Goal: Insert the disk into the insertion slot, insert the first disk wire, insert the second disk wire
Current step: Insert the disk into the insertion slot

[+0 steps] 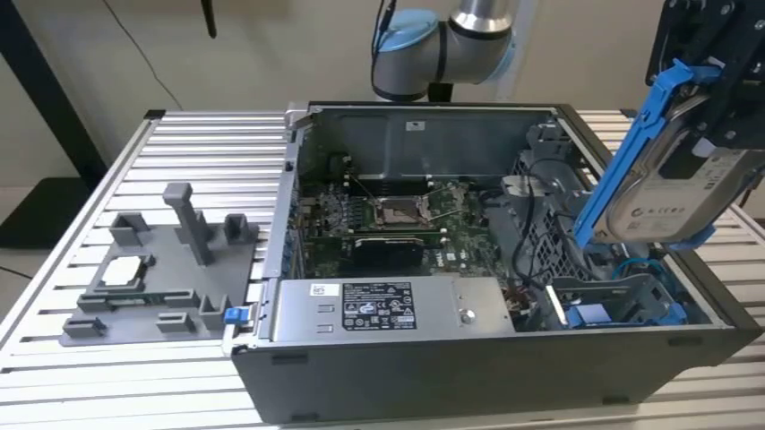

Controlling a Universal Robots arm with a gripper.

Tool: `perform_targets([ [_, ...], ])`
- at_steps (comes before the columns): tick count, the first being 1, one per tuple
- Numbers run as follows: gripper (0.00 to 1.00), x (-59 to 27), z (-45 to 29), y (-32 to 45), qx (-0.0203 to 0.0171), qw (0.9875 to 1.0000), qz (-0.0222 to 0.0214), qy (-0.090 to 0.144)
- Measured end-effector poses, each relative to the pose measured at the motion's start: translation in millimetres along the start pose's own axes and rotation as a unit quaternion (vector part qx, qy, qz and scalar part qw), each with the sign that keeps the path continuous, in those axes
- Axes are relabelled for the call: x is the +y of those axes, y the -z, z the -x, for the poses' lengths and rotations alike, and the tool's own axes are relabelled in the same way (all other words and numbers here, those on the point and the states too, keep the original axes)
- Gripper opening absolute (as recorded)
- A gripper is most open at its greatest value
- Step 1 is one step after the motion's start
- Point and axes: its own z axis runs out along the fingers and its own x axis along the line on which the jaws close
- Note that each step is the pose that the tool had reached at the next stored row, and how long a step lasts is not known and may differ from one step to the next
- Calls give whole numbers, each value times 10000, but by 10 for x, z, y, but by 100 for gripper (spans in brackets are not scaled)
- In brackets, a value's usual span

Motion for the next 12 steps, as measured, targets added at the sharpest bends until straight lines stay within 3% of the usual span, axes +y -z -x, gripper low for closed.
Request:
perform_targets([
  [8, 0, -5, -4, -13, 3, 10000, 0, 0],
  [12, 0, -12, -32, -57, -4, 10000, 0, 1],
])
